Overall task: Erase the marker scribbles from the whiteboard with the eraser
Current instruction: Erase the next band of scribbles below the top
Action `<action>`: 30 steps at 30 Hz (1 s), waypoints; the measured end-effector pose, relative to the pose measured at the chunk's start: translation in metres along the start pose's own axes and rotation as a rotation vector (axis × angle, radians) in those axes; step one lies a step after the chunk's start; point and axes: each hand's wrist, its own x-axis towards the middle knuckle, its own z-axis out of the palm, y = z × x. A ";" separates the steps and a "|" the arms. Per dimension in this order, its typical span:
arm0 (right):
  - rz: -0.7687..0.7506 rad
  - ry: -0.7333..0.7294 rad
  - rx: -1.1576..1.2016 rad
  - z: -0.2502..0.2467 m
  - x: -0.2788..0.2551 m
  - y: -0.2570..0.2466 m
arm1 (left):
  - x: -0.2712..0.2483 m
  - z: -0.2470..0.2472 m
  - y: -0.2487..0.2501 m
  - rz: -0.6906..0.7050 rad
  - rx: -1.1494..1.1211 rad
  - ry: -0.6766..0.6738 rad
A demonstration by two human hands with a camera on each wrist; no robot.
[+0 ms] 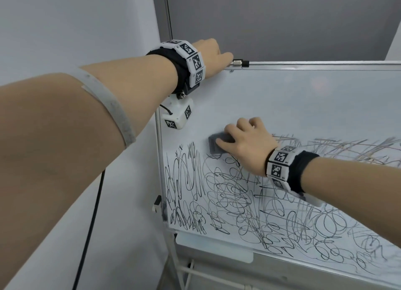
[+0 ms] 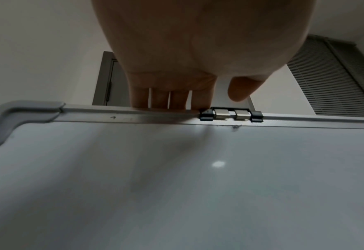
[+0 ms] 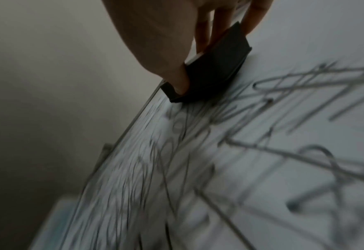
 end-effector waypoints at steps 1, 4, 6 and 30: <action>-0.071 -0.027 -0.006 0.007 -0.014 -0.007 | 0.000 0.001 0.000 0.000 0.000 -0.001; -0.086 -0.036 -0.001 0.008 -0.024 -0.004 | 0.001 0.001 0.003 0.000 0.008 -0.004; 0.031 0.040 0.005 0.002 -0.010 0.008 | 0.001 0.002 0.004 -0.006 0.009 -0.011; 0.053 0.114 0.051 -0.003 -0.045 0.042 | 0.000 -0.005 0.016 -0.024 0.074 -0.003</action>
